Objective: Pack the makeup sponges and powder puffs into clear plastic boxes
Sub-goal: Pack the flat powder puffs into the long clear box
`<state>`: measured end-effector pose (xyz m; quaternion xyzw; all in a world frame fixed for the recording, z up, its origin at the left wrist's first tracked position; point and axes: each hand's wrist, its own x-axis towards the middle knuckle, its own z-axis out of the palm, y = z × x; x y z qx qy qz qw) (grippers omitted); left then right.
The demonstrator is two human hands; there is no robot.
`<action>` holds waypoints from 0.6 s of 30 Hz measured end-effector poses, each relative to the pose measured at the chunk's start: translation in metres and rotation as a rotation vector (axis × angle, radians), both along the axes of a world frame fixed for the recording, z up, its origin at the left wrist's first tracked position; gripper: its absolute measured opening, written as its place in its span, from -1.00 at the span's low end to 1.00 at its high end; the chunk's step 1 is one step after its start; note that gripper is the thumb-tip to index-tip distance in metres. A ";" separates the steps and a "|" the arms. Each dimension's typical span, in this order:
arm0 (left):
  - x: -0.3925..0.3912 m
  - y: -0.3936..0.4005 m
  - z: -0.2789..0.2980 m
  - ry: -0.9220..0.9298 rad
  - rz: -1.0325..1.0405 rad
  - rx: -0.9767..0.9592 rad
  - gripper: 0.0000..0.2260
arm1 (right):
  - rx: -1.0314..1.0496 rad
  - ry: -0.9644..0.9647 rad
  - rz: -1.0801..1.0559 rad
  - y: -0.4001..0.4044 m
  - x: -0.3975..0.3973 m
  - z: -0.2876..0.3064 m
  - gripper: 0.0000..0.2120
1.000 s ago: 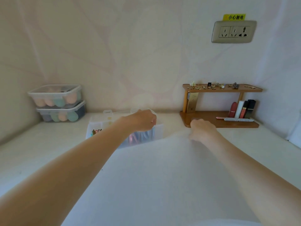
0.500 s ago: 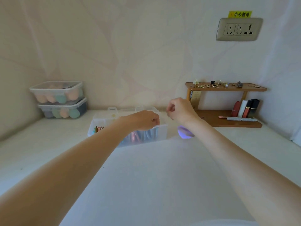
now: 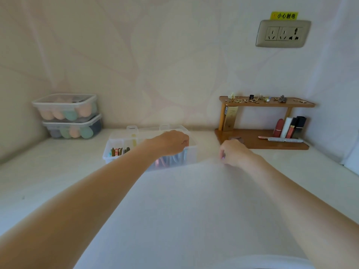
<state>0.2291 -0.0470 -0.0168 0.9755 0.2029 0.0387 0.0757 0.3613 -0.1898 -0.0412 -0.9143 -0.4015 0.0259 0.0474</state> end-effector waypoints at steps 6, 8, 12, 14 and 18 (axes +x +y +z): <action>-0.008 0.004 0.003 -0.063 -0.030 -0.054 -0.69 | 0.185 -0.125 0.015 0.001 -0.015 0.006 -0.65; -0.006 0.004 0.003 -0.055 -0.033 -0.046 -0.69 | 0.330 -0.075 0.044 0.010 -0.017 0.019 -0.76; -0.003 0.001 0.002 -0.033 -0.019 -0.023 -0.69 | 0.096 -0.038 -0.036 0.012 -0.005 0.022 -0.85; -0.003 0.001 0.002 -0.037 -0.017 -0.012 -0.69 | -0.058 -0.053 -0.097 0.006 0.000 0.006 -0.81; -0.001 -0.001 0.001 -0.053 -0.016 -0.004 -0.69 | 0.071 -0.146 -0.121 0.000 -0.004 -0.001 -0.76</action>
